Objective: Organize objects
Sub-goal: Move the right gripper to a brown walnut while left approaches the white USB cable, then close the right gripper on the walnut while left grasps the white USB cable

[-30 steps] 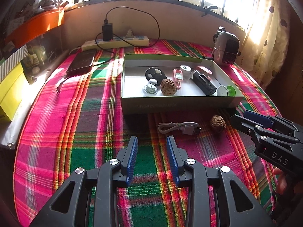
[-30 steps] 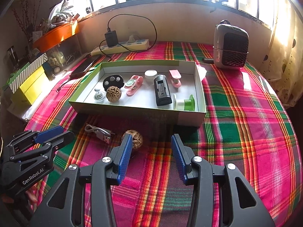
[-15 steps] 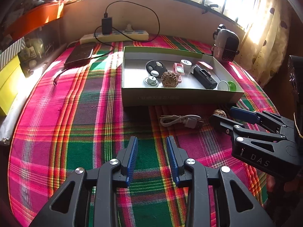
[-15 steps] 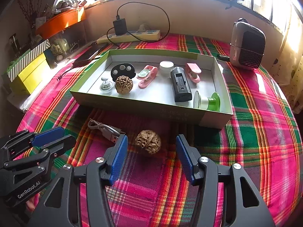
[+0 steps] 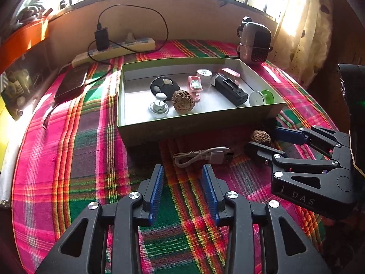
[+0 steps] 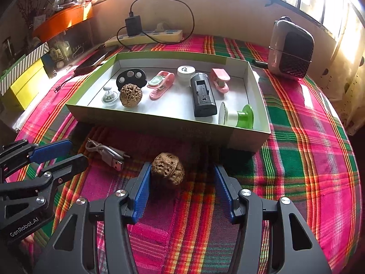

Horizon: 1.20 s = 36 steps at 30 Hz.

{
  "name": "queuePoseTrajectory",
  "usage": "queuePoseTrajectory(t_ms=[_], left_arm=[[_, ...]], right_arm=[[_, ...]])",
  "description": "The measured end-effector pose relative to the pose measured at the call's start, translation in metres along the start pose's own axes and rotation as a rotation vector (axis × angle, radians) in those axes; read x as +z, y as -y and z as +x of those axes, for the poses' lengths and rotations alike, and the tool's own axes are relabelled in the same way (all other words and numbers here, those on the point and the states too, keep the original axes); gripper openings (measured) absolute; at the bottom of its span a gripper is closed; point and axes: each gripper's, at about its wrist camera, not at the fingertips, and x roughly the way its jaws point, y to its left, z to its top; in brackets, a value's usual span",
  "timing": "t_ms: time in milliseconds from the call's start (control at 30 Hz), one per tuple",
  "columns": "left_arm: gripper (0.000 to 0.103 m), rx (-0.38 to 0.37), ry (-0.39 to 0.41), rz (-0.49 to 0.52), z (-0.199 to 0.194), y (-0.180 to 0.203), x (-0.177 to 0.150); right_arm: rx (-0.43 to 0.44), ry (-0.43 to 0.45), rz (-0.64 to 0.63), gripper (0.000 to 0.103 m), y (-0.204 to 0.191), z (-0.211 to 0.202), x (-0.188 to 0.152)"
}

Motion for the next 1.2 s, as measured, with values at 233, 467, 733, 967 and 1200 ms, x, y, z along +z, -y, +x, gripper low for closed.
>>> queuePoseTrajectory(t_ms=[233,467,733,967,1200], left_arm=[[0.034,-0.065,0.014,0.087,0.002,0.006,0.008],[0.034,-0.093,0.015,0.164,0.008,0.014,0.015],[0.035,-0.16,-0.01,0.188,0.014,0.014,0.02],[0.035,-0.198,-0.051,0.211,0.014,0.027,0.009],[0.035,-0.216,-0.06,0.186,0.01,0.035,0.003]], right_arm=[[0.011,0.008,-0.018,0.034,0.003,-0.002,0.0],[0.011,0.009,-0.037,0.029,0.006,-0.004,-0.003],[0.013,0.007,-0.025,0.029,0.012,-0.005,-0.005],[0.015,0.007,-0.021,0.029,0.012,-0.006,-0.006],[0.014,0.008,-0.021,0.029,0.012,-0.006,-0.007]])
